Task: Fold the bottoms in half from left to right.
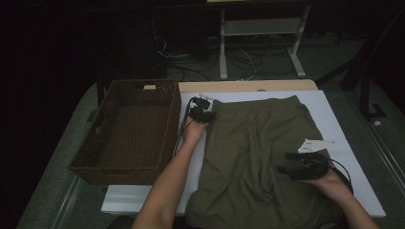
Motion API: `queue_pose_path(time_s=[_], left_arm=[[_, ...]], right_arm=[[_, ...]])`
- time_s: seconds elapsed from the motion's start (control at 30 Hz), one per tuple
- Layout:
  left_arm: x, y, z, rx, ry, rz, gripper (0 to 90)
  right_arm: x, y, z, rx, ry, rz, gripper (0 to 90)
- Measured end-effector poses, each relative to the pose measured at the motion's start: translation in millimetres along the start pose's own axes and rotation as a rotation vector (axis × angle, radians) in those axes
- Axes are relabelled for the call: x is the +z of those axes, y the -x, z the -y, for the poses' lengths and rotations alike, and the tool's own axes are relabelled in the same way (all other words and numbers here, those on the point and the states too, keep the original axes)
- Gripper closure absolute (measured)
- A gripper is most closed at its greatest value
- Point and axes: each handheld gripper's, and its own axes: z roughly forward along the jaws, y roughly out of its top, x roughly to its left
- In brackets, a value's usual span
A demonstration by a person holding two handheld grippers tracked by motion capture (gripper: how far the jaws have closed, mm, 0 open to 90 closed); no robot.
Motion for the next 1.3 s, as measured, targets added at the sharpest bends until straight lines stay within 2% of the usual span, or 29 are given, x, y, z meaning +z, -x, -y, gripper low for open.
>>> queue_pose_path(time_s=[0.17,0.37,0.43,0.57,0.83,0.93,1.3], left_arm=[[0.0,-4.8,-3.2,-0.017,0.012,-0.023,88.4],[-6.4,-20.6,-18.6,-0.035,0.018,-0.100,88.5],[-6.8,-24.6,-20.8,-0.054,0.015,-0.088,88.4],[-6.4,-23.8,-21.7,-0.047,0.013,-0.070,88.3],[-17.7,-24.7,-30.2,-0.087,0.058,-0.010,88.2],[-21.9,-23.1,-36.5,-0.107,0.076,0.015,88.2],[-33.9,-12.2,-57.9,-0.116,0.126,0.080,88.3]], right_arm=[[-1.4,0.2,0.8,0.003,0.004,0.002,35.1],[-2.6,0.3,1.1,0.004,0.007,0.004,35.1],[-2.6,0.3,1.4,0.003,0.006,0.002,35.1],[-3.2,0.9,1.8,0.007,0.009,0.003,35.1],[-3.0,-0.3,1.3,0.006,0.006,0.004,35.1],[-3.0,-0.1,1.4,0.009,0.009,0.006,35.1],[-3.9,0.4,1.4,0.009,0.014,0.006,35.1]])
